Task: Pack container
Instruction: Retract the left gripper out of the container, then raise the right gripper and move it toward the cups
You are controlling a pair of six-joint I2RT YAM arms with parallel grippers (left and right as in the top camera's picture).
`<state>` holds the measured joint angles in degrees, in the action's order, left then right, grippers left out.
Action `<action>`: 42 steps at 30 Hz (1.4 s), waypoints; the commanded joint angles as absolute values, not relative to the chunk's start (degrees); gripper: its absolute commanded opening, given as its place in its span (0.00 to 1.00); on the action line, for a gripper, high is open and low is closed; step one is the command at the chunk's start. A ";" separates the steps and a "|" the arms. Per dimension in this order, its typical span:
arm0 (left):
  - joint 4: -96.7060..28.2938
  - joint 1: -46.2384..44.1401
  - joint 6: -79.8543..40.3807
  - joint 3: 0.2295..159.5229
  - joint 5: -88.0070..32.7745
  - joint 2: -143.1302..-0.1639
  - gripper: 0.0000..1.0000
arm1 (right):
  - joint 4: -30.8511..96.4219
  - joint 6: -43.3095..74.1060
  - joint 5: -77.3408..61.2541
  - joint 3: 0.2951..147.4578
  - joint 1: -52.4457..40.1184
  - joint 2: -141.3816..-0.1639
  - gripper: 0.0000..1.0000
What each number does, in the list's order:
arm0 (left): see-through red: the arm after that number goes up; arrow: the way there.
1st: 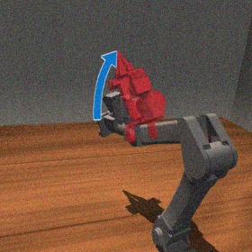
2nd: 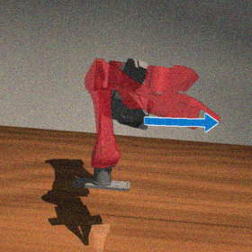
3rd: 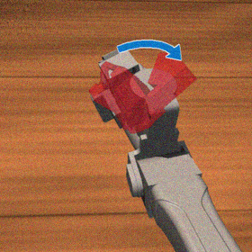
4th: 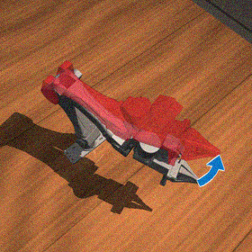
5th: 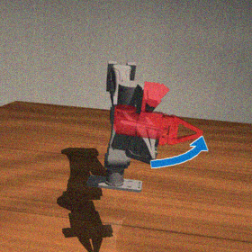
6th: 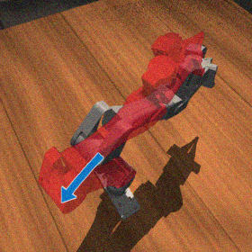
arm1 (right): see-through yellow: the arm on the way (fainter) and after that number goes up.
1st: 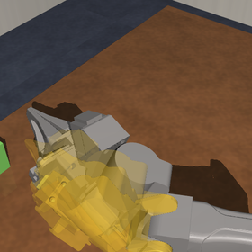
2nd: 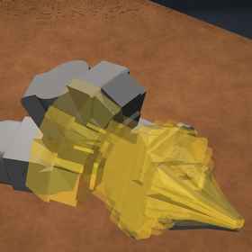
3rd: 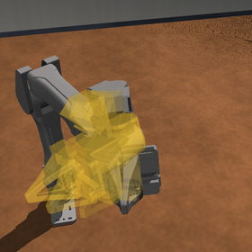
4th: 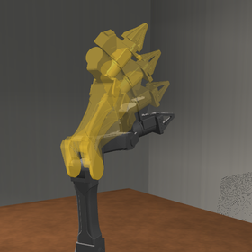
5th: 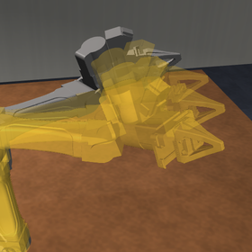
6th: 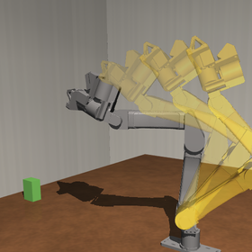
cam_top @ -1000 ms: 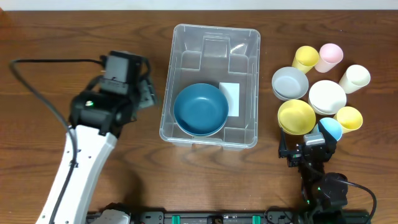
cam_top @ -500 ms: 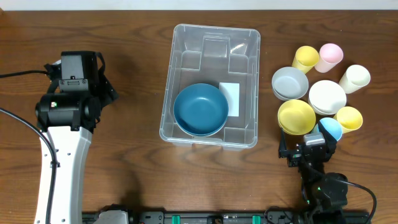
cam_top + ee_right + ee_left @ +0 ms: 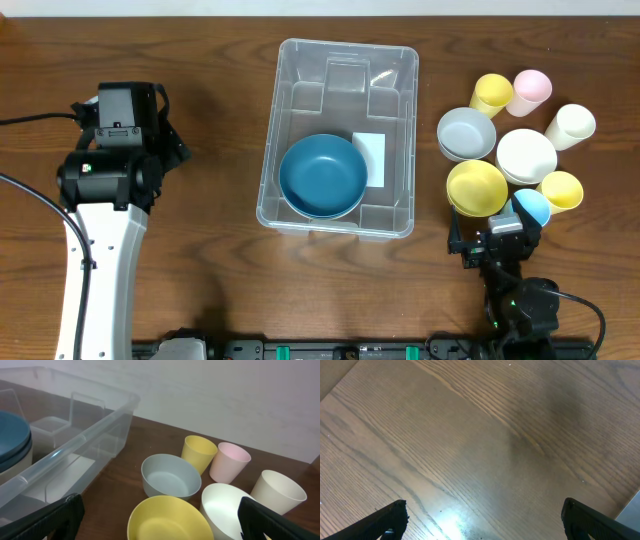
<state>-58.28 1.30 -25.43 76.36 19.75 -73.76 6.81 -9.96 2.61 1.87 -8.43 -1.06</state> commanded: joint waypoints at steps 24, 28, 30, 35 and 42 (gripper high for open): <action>-58.48 1.50 -25.10 76.40 21.08 -73.32 0.98 | -27.20 -8.16 -29.23 1.69 -8.64 -0.91 0.99; -58.48 1.50 -25.10 76.40 21.08 -73.32 0.98 | -34.17 -8.16 -29.69 1.69 -8.64 -0.91 0.99; -58.48 1.50 -25.10 76.40 21.08 -73.32 0.98 | -38.26 -8.16 -30.68 1.72 -8.64 -0.91 0.99; -58.48 1.50 -25.10 76.40 21.08 -73.32 0.98 | -46.78 -8.16 -30.74 1.72 -8.64 -0.91 0.99; -58.48 1.50 -25.10 76.40 21.08 -73.32 0.98 | -53.54 -8.19 -34.02 1.72 -8.64 -0.91 0.99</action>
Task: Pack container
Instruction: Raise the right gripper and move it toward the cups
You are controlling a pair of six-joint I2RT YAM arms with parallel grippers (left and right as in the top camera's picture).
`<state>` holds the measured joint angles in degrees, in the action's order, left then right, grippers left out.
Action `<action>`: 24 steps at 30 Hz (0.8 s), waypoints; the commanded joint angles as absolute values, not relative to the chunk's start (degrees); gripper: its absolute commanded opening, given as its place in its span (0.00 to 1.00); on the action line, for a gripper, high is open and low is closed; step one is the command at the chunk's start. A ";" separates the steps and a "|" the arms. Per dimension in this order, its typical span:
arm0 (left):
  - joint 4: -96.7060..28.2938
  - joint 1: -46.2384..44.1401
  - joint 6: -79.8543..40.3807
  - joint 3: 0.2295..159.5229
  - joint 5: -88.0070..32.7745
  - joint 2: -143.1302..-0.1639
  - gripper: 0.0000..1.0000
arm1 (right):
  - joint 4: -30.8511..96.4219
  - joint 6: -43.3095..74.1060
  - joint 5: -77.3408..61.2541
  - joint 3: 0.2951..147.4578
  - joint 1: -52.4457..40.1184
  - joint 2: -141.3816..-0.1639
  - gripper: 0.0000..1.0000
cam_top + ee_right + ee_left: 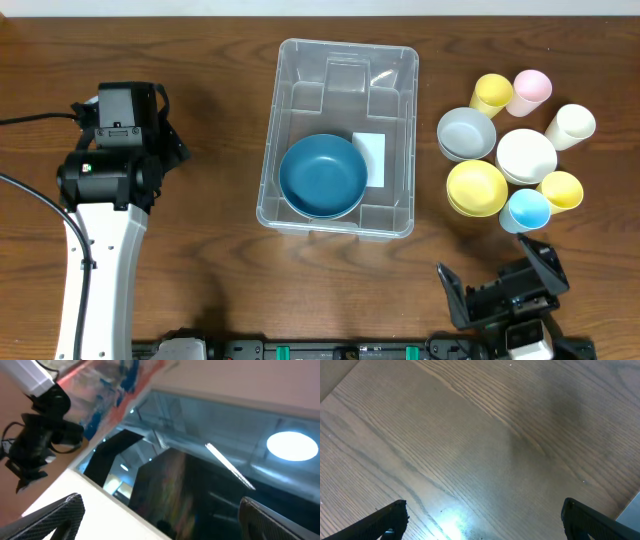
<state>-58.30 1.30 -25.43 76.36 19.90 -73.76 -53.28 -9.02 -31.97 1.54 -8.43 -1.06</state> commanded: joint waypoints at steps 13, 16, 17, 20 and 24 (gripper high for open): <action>-58.48 1.50 -25.10 76.40 21.08 -73.32 0.98 | -53.17 -8.21 -36.93 1.69 -8.62 -0.91 0.99; -58.48 1.50 -25.10 76.40 21.08 -73.32 0.98 | -53.49 -8.21 -36.95 1.69 -8.62 -0.91 0.99; -58.48 1.50 -25.10 76.40 21.08 -73.32 0.98 | -53.84 -8.21 -36.91 1.69 -8.62 -0.91 0.99; -58.48 1.50 -25.10 76.40 21.08 -73.32 0.98 | -54.76 -8.21 -36.84 1.72 -8.62 -0.91 0.99; -58.48 1.50 -25.10 76.40 21.08 -73.32 0.98 | -54.94 -8.16 -36.45 1.72 -8.62 -0.91 0.99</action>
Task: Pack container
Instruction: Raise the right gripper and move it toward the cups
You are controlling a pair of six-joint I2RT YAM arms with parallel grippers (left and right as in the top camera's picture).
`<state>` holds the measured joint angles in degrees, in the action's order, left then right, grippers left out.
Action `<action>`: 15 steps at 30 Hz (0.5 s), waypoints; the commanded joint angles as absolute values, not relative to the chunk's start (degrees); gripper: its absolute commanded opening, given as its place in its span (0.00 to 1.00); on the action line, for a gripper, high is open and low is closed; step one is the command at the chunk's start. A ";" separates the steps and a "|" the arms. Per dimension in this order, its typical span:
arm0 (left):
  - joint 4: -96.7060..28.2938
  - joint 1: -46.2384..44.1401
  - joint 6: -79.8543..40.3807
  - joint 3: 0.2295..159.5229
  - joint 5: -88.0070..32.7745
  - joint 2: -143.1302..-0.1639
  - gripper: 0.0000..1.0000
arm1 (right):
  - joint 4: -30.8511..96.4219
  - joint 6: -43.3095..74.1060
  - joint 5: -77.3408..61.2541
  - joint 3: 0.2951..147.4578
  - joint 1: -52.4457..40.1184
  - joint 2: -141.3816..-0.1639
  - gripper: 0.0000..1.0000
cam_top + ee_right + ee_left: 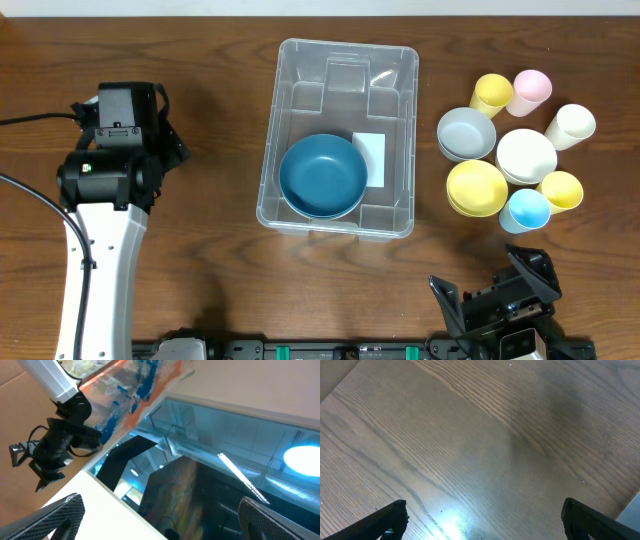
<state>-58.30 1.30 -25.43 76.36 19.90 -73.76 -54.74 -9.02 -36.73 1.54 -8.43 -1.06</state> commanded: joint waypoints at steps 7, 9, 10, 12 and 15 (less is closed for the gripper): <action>-58.48 1.50 -25.10 76.40 21.08 -73.32 0.98 | -60.97 -8.19 -35.55 1.72 -8.62 -0.91 0.99; -58.48 1.50 -25.10 76.40 21.08 -73.32 0.98 | -64.23 -8.19 -35.55 1.72 -8.62 -0.91 0.99; -58.48 1.50 -25.10 76.40 21.08 -73.32 0.98 | -66.04 -8.16 -35.62 1.72 -8.64 -0.91 0.99; -58.48 1.50 -25.10 76.40 21.08 -73.32 0.98 | -69.67 -7.81 -35.62 1.72 -8.62 -0.91 0.99; -58.48 1.50 -25.10 76.40 21.08 -73.32 0.98 | -74.74 -5.74 -35.59 1.72 -8.62 -0.91 0.99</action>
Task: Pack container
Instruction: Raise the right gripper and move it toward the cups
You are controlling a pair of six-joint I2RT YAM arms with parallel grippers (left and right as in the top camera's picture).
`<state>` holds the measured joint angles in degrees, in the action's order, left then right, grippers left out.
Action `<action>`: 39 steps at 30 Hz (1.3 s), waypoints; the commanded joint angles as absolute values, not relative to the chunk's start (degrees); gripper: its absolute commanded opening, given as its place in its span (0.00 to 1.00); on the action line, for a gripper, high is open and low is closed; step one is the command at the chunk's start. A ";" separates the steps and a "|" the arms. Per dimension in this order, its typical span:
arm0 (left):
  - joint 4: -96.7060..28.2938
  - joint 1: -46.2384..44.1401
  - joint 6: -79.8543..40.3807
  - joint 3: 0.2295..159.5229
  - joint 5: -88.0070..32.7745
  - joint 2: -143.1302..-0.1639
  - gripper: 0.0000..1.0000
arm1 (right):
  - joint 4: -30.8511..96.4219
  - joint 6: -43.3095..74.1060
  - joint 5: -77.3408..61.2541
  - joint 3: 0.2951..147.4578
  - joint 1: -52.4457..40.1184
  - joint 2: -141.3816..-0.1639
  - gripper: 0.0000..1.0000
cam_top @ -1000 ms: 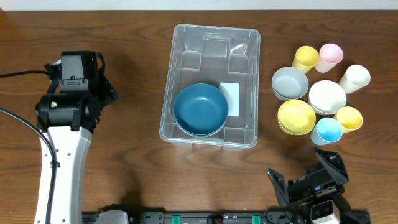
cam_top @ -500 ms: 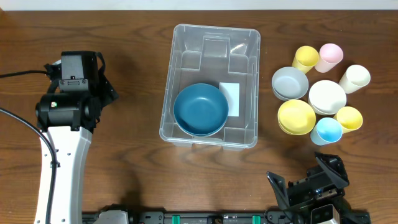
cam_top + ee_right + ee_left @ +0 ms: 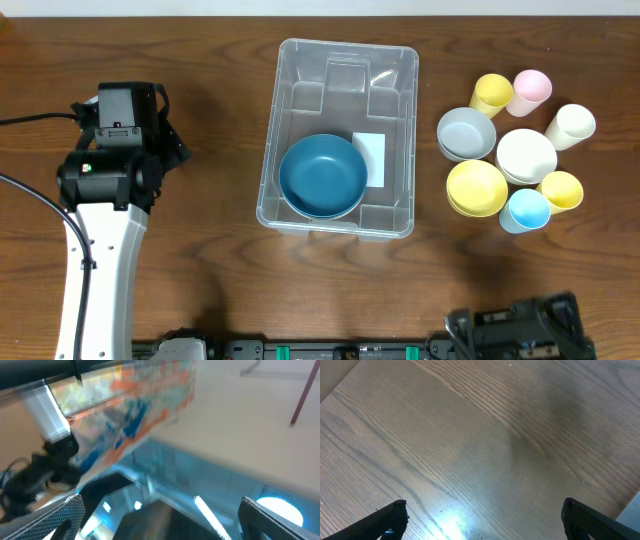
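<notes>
A clear plastic container (image 3: 340,130) stands mid-table with a dark blue bowl (image 3: 323,177) and a white card (image 3: 368,158) inside. To its right sit a grey bowl (image 3: 466,133), a white bowl (image 3: 526,155), a yellow bowl (image 3: 476,188), and yellow (image 3: 491,93), pink (image 3: 530,90), cream (image 3: 570,126), small yellow (image 3: 561,190) and light blue (image 3: 526,210) cups. My left gripper (image 3: 482,520) is open over bare wood at the far left. My right gripper (image 3: 160,517) is open and empty, pointing up at the room; only its body (image 3: 515,325) shows at the front edge.
The left arm (image 3: 100,220) runs along the table's left side. The wooden table (image 3: 210,260) lies bare in front of the container. The bowls and cups stand close together in one cluster at the right.
The right arm has drawn back further, now only just showing at the front edge of the overhead view, and its camera looks at a different part of the room. The left arm is unmoved.
The right gripper stood open just in front of the yellow bowl and light blue cup, facing the cluster. Then it was back at the table's front edge, tilted up at the room, and empty. Now it is almost out of the overhead view. The bowls and cups have not moved.
</notes>
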<state>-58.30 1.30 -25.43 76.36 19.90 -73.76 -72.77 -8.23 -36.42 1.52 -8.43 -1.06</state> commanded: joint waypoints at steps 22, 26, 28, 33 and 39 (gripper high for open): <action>-58.48 1.50 -25.10 76.40 21.08 -73.32 0.98 | -78.04 -4.32 -7.64 1.72 -8.62 -0.91 0.99; -58.48 1.50 -25.10 76.40 21.08 -73.32 0.98 | -79.18 -4.34 -0.21 1.72 -8.62 -0.91 0.99; -58.48 1.50 -25.10 76.40 21.08 -73.32 0.98 | -80.75 -4.34 1.21 1.72 -8.62 -0.91 0.99; -58.48 1.50 -25.10 76.40 21.08 -73.32 0.98 | -83.11 -4.34 6.87 1.72 -8.62 -0.91 0.99; -58.48 1.50 -25.10 76.40 21.08 -73.32 0.98 | -76.51 -4.34 18.72 1.72 -8.62 -0.91 0.99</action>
